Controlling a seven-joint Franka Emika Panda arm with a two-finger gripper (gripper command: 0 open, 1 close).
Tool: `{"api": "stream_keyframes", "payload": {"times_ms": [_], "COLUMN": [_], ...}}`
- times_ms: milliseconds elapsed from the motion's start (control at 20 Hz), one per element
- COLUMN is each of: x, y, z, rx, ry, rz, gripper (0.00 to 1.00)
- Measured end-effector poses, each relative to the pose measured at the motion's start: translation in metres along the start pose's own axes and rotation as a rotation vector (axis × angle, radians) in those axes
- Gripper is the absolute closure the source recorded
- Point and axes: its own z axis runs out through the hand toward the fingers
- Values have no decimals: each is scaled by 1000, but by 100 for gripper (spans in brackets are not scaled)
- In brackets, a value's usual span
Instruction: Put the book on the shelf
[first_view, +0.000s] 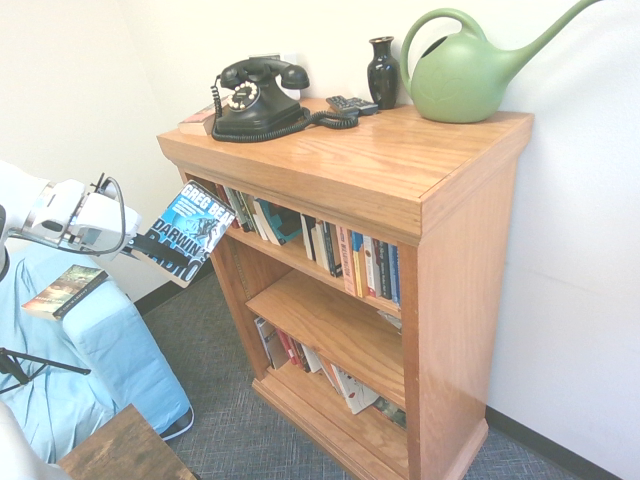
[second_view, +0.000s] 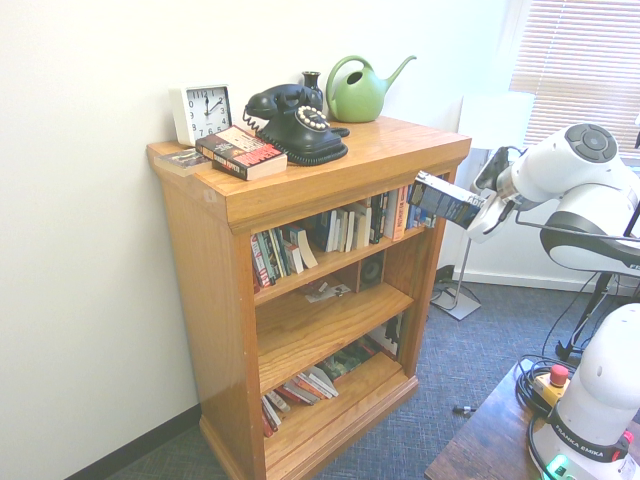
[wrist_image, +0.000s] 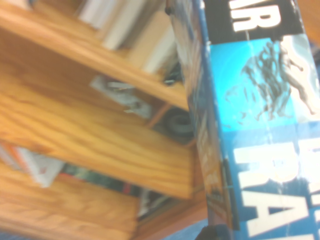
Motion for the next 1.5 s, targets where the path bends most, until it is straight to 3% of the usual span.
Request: {"api": "stream_keyframes", "payload": {"times_ms": [450, 850, 1250, 1500], "x": [-16, -22, -36, -58], "y": [-52, -65, -63, -69], "z": [76, 94, 169, 187], "rx": [45, 70, 104, 136], "ry": [-112, -115, -91, -66], "rz": [-30, -40, -69, -89], "gripper": [100, 100, 100, 100]}}
